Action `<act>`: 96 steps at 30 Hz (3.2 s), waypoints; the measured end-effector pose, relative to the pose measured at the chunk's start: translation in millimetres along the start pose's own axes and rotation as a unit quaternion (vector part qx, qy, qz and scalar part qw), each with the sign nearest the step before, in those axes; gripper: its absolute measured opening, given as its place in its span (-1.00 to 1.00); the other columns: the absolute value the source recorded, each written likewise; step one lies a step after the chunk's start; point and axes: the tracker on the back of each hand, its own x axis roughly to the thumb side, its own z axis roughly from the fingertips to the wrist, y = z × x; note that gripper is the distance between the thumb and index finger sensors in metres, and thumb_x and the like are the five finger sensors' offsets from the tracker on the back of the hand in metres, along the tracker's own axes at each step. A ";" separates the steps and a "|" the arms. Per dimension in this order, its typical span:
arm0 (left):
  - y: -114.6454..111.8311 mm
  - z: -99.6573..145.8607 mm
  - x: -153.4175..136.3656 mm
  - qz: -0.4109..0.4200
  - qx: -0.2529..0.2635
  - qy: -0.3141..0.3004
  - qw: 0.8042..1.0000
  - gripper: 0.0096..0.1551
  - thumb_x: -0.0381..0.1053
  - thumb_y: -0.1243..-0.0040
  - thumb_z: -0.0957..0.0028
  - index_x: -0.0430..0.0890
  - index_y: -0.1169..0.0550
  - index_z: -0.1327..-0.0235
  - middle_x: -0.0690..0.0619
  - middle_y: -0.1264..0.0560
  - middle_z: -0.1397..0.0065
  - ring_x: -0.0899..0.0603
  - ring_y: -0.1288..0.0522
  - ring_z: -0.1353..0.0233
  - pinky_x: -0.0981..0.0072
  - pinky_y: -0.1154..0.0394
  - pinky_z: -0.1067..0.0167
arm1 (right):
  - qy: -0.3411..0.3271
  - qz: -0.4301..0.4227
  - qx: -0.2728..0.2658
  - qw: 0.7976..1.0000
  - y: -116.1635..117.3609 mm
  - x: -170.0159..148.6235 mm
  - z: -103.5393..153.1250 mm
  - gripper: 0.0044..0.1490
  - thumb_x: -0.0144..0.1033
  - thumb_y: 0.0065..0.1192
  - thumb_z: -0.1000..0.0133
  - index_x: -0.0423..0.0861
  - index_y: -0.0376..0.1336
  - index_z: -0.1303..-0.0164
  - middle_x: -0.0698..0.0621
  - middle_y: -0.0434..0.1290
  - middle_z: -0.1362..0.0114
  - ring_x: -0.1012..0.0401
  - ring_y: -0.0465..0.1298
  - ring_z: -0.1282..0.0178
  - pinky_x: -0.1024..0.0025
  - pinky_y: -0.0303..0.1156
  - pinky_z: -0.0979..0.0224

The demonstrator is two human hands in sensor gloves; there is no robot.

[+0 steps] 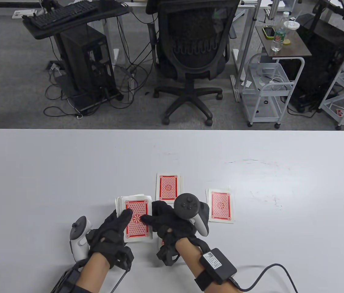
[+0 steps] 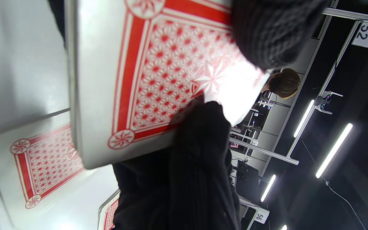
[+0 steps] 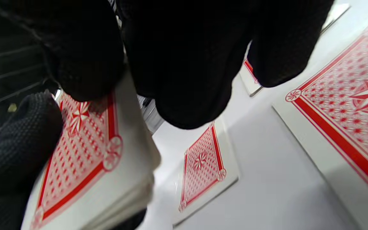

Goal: Four-player card dealing with fan arrangement

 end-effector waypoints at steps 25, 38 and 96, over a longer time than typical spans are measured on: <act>40.0 0.7 14.1 -0.003 0.040 -0.008 0.999 -0.45 0.19 -0.30 -0.08 0.12 -0.45 -0.32 0.17 -0.60 -0.32 -0.15 -0.71 -0.21 0.04 -0.68 -0.06 | 0.131 0.409 0.047 0.902 -8.6 -38.7 5.1 0.04 -0.09 0.39 -0.15 -0.41 -0.05 -0.55 0.03 0.47 -0.09 0.36 0.64 0.41 0.06 0.51 -0.09; 20.3 3.5 14.0 0.010 0.005 -0.017 1.000 -0.45 0.20 -0.31 -0.08 0.11 -0.46 -0.31 0.17 -0.60 -0.31 -0.15 -0.72 -0.20 0.04 -0.68 -0.05 | 0.006 0.125 0.014 0.992 -34.7 -5.9 11.9 -0.18 0.07 0.23 -0.21 -0.25 0.17 -0.48 -0.07 0.46 -0.23 0.16 0.69 0.12 -0.08 0.44 -0.19; 47.2 5.5 23.8 0.056 0.063 -0.003 0.996 -0.46 0.20 -0.29 -0.10 0.13 -0.45 -0.32 0.18 -0.59 -0.32 -0.14 -0.71 -0.21 0.05 -0.68 -0.06 | 0.022 0.031 0.086 0.996 22.7 48.6 -44.3 -0.05 0.18 0.30 -0.15 -0.22 0.11 -0.53 -0.08 0.38 -0.34 0.08 0.62 -0.06 -0.17 0.36 -0.27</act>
